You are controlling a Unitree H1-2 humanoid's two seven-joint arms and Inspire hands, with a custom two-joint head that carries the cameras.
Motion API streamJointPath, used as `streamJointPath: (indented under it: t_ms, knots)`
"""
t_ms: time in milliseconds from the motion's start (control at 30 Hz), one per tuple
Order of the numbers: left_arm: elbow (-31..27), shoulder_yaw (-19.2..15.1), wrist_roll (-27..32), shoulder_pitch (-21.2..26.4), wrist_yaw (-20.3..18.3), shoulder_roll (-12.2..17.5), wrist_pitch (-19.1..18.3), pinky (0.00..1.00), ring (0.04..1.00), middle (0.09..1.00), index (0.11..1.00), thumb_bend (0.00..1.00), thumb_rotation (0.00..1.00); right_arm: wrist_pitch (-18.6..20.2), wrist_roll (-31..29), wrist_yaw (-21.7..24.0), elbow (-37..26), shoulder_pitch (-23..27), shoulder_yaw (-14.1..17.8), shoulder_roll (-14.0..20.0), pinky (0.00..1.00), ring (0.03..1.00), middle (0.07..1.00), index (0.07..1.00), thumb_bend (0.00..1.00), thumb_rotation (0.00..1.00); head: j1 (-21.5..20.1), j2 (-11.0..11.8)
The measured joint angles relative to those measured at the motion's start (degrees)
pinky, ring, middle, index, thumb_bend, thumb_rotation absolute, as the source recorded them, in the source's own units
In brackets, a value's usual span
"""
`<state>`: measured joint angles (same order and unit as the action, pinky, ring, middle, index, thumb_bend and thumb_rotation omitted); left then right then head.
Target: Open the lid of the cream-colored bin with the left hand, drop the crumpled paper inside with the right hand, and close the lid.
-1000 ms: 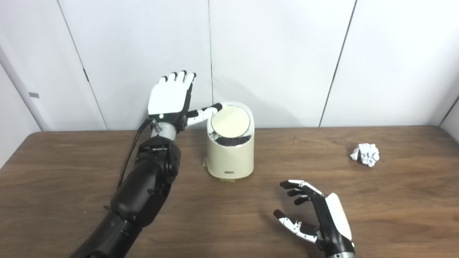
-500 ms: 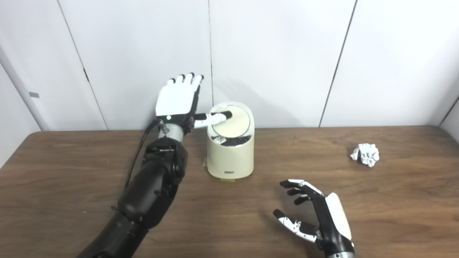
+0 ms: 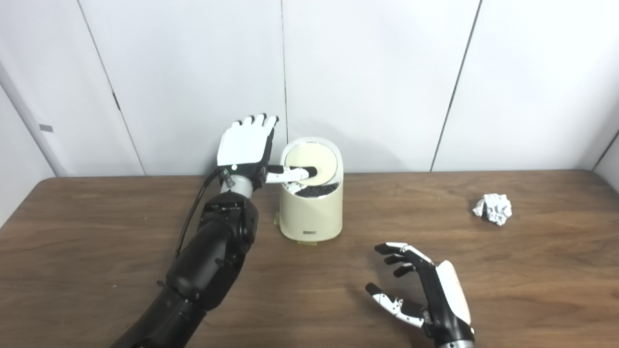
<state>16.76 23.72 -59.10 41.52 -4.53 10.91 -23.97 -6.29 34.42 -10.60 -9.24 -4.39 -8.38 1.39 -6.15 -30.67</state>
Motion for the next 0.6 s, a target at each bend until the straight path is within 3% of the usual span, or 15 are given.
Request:
streamJointPath:
  t_ms: [167, 600]
  knots:
    - [1.2, -0.2, 0.3, 0.0, 0.3, -0.1, 0.0, 1.00, 1.000, 1.000, 1.000, 0.94, 0.74, 0.3, 0.0, 0.0, 0.0, -0.1, -0.1, -0.1, 0.53, 0.654, 0.706, 0.680, 0.31, 0.17, 0.1, -0.2]
    - [1.4, 0.5, 0.3, 0.8, 2.2, 0.4, 0.2, 1.00, 1.000, 1.000, 1.000, 1.00, 0.45, 0.3, 0.1, -0.1, 0.0, -0.1, -0.1, -0.1, 0.53, 0.655, 0.703, 0.678, 0.31, 0.15, 0.0, -0.4]
